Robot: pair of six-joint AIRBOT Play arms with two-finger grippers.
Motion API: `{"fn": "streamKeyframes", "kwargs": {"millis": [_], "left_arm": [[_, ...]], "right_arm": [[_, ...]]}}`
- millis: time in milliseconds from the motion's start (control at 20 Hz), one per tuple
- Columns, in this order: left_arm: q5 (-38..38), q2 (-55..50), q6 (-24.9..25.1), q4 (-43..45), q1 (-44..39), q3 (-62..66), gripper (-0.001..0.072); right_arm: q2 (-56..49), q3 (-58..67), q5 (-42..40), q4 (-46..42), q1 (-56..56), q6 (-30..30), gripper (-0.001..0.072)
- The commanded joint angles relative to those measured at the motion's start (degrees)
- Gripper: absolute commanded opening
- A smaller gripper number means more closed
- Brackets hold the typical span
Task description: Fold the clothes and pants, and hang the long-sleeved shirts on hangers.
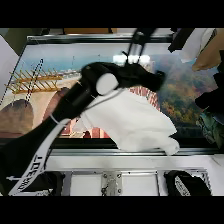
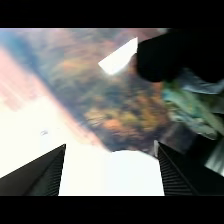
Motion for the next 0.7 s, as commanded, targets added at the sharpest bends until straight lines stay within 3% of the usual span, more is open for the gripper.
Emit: {"fn": "streamKeyframes", "kwargs": {"millis": [0,150,300,350,500,650], "left_arm": [[-7.52,6.56,-1.27,0.04,12.46,-8.68,0.0603],[-9.35,12.96,-1.25,0.02,23.32,-24.02,0.0603],[-8.22,14.49,-1.22,-0.46,32.37,-36.65,0.0603],[-7.82,13.73,0.63,-2.86,34.53,-39.56,0.0603],[-7.39,7.98,13.42,-17.35,38.03,-43.39,0.0603],[-8.07,1.22,16.63,-21.59,37.29,-41.68,0.0603]], "right_arm": [[-0.42,0.04,7.54,-0.02,-0.07,-0.02,0.001],[-1.29,-1.36,16.46,-0.02,-0.04,-0.02,0.001],[-1.09,-7.52,20.04,0.09,0.04,0.0,0.001],[-0.92,-10.1,20.39,0.44,0.04,0.02,0.001],[-0.79,-18.82,20.24,1.46,0.04,0.02,0.001],[-0.79,-26.05,20.33,-0.92,-0.11,0.02,0.001]]}}
